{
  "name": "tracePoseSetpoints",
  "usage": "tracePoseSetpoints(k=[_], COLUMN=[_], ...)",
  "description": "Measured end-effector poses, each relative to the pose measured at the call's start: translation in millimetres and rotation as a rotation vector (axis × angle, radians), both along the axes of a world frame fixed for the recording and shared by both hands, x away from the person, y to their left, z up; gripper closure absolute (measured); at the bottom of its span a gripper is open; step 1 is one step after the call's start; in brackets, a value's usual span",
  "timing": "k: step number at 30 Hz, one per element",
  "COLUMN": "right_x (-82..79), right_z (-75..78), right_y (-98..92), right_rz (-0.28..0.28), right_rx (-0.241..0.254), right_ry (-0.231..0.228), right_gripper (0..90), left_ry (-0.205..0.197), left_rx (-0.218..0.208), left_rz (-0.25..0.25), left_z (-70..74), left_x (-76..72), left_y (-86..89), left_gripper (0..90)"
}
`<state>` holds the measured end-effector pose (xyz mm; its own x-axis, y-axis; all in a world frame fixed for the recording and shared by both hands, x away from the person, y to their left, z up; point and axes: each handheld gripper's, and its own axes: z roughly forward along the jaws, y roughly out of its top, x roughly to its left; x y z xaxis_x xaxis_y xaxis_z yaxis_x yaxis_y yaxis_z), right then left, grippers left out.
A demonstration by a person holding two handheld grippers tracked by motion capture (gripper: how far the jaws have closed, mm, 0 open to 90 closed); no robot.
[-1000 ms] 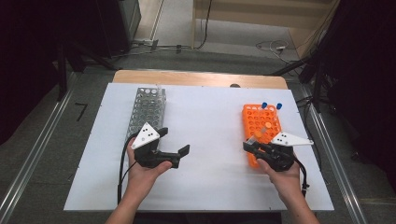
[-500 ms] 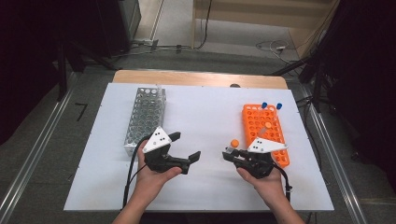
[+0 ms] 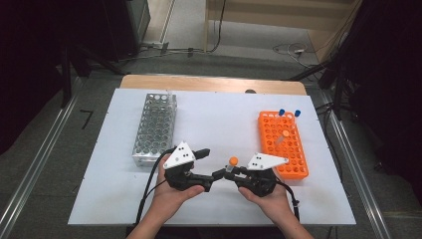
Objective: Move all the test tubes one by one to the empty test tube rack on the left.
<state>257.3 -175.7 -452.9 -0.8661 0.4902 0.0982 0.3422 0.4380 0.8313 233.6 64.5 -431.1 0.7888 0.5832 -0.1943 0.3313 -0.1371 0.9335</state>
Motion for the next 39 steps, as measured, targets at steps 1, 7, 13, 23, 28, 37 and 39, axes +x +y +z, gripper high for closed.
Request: tracePoseSetpoints(k=[1, 7, 13, 23, 28, 37, 39], right_x=[-0.8, -7.5, -10.9, -12.0, -11.8, -7.6, -6.0], right_z=[-0.1, 1.1, 1.9, 2.2, 2.6, 3.5, 4.6], right_y=[1.6, 10.8, 15.7, 16.4, 14.9, -1.3, -7.6], right_rz=[0.007, 0.047, 0.081, 0.097, 0.097, 0.079, 0.053], right_rx=[-0.002, -0.006, -0.009, -0.007, 0.008, 0.040, 0.048], right_ry=[0.000, 0.002, 0.006, 0.003, -0.001, -0.027, -0.032], right_gripper=[72.7, 72.7, 72.7, 72.7, 72.1, 48.8, 39.7], left_ry=[-0.002, -0.010, -0.017, -0.047, -0.050, -0.055, -0.051], left_rx=[0.001, 0.011, 0.032, 0.047, 0.028, 0.002, -0.003], left_rz=[-0.010, -0.058, -0.083, -0.093, -0.093, -0.042, -0.028], left_z=[-0.3, -2.1, -4.1, -3.9, -3.2, 0.6, 0.9], left_x=[-0.6, -3.0, -4.4, -6.4, -5.6, -1.8, -0.3], left_y=[-1.9, -9.4, -15.0, -15.0, -13.1, -0.3, 2.9], left_gripper=[26.5, 45.4, 59.5, 70.6, 70.8, 70.8, 70.8])
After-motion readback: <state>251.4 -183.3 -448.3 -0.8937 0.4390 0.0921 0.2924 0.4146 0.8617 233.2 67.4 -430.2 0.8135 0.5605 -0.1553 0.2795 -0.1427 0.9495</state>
